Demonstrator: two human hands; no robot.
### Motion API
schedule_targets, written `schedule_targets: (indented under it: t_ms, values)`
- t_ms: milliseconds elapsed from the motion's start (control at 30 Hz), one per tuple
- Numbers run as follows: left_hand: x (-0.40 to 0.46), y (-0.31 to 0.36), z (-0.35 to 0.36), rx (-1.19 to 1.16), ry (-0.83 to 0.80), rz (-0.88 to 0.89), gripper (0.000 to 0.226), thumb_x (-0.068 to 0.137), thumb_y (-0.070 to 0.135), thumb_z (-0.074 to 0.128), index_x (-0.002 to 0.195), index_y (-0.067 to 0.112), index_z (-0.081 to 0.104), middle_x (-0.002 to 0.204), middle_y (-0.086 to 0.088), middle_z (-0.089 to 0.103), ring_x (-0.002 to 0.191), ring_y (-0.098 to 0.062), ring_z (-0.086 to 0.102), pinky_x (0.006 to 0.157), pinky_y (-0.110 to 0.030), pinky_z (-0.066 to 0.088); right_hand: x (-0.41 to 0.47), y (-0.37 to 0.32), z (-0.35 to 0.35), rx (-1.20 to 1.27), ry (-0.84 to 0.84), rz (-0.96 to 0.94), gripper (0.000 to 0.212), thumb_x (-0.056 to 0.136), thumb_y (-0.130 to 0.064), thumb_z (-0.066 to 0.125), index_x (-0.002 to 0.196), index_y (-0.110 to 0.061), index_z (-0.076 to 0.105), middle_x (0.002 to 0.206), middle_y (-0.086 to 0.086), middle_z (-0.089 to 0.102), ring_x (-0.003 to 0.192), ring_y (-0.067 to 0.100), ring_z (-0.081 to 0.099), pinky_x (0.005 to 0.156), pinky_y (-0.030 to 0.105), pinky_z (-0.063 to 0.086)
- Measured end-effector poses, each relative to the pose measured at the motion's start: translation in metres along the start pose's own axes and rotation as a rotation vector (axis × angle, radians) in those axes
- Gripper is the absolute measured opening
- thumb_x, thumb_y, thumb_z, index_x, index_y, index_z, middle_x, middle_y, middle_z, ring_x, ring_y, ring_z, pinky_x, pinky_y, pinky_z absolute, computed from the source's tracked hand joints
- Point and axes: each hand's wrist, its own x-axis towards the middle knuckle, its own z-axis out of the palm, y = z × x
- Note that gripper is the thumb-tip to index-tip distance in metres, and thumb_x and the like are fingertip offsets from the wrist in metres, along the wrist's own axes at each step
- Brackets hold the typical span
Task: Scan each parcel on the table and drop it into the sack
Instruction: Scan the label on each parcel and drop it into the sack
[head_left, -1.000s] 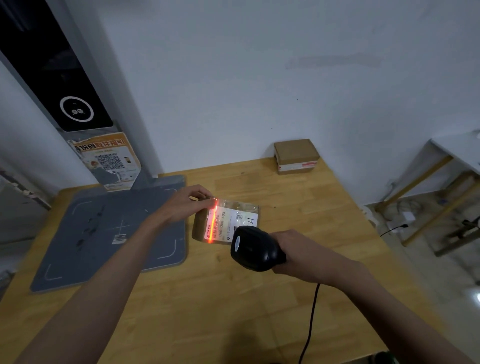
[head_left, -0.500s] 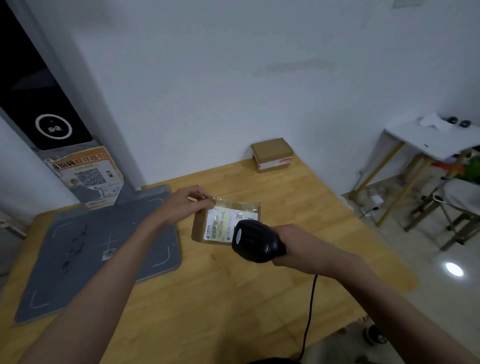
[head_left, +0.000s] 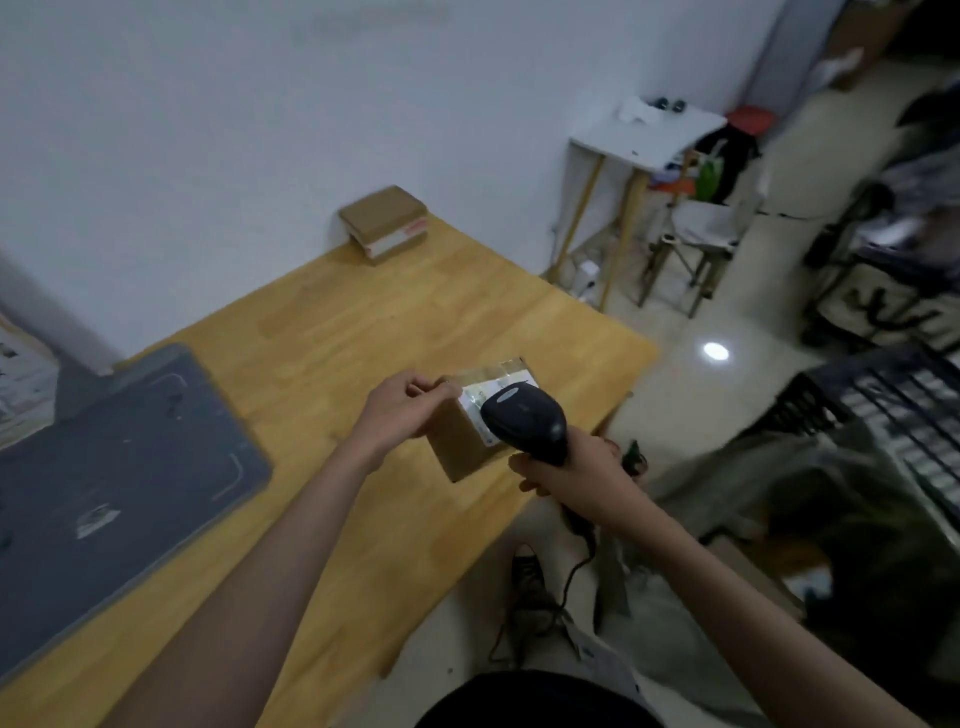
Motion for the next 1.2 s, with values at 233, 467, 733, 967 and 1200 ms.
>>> schedule_targets:
  t_ms: [233,467,733,967,1200]
  values:
    - [-0.016,0.019,0.111,0.111,-0.229,0.004,0.045,0.080,0.056,0.072,0.087,0.016,0.053,0.094,-0.003,0.058,0.088,-0.019,0.062,0.072,-0.042,0.062,-0.062,0.066,-0.015,0.359,0.387,0.267,0.018,0.090,-0.024,0.074,0.104,-0.013,0.069,0.088,0.004,0.076,0.078,0.013,0.075,0.076,0.037,0.063]
    - [-0.035,0.020,0.210,0.325,-0.507,0.085,0.050,0.083,0.058,0.069,0.106,0.015,0.056,0.101,-0.001,0.059,0.089,-0.014,0.062,0.070,-0.036,0.062,-0.112,0.133,-0.034,0.388,0.595,0.451,0.016,0.086,-0.023,0.076,0.078,-0.030,0.063,0.082,0.003,0.075,0.079,0.021,0.074,0.081,0.056,0.059]
    - [-0.036,0.022,0.303,0.596,-0.806,0.232,0.052,0.078,0.048,0.078,0.116,0.022,0.054,0.114,0.004,0.062,0.101,-0.012,0.060,0.075,-0.022,0.047,-0.148,0.200,-0.063,0.443,0.708,0.615,0.018,0.090,-0.019,0.072,0.084,-0.030,0.059,0.092,0.008,0.073,0.088,0.024,0.072,0.086,0.049,0.059]
    - [-0.020,0.031,0.387,0.686,-0.971,0.247,0.054,0.077,0.047,0.079,0.119,0.025,0.053,0.120,0.004,0.060,0.102,-0.012,0.059,0.075,-0.023,0.046,-0.150,0.269,-0.104,0.500,0.770,0.716,0.021,0.090,-0.021,0.072,0.086,-0.032,0.056,0.093,0.004,0.070,0.092,0.024,0.068,0.089,0.048,0.057]
    - [0.004,0.022,0.482,0.718,-1.032,0.159,0.058,0.078,0.045,0.079,0.124,0.020,0.052,0.116,0.002,0.060,0.101,-0.014,0.057,0.079,-0.026,0.046,-0.131,0.355,-0.148,0.490,0.757,0.790,0.019,0.088,-0.026,0.075,0.095,-0.031,0.059,0.098,0.003,0.070,0.098,0.029,0.068,0.091,0.051,0.056]
